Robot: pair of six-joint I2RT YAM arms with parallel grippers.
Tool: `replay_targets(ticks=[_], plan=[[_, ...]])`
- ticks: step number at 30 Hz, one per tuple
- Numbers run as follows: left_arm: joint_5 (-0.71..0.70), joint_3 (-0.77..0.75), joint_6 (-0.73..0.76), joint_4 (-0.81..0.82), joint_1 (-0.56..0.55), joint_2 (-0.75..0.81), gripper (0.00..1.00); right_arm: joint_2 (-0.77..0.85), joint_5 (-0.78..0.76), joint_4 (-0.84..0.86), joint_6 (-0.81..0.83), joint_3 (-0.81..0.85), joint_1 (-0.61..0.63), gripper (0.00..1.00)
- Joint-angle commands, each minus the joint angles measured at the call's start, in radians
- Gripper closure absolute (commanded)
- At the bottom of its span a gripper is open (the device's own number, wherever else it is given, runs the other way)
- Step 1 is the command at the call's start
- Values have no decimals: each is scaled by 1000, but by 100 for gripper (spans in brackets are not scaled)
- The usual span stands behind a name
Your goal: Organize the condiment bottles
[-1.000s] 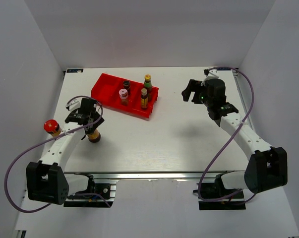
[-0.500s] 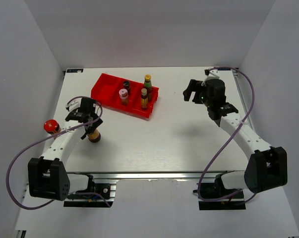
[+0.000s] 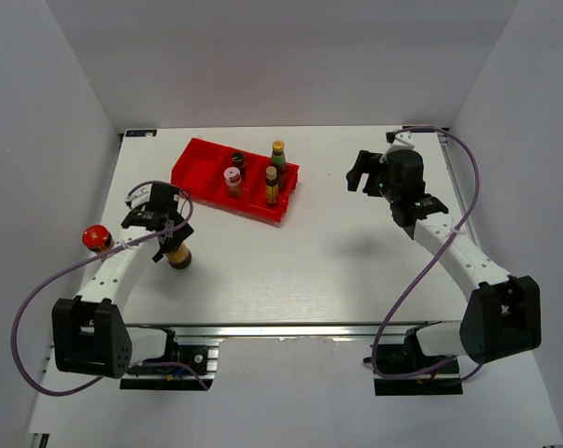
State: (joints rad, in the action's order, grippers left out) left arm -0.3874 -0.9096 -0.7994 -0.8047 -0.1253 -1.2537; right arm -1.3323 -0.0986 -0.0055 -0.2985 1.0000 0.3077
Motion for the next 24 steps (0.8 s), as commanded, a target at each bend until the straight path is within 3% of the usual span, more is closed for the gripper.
replay_targets(ticks=[1,13,24], plan=[[35,-66,25,32,4,33,55,8,-13,33,16,-1,-4,11],[-5,-368,94,85,4,-124,59,10,-116,12,33,0,-5,11],[59,-733,215,174,4,-442,61,1,-128,9,25,-35,-7,11]])
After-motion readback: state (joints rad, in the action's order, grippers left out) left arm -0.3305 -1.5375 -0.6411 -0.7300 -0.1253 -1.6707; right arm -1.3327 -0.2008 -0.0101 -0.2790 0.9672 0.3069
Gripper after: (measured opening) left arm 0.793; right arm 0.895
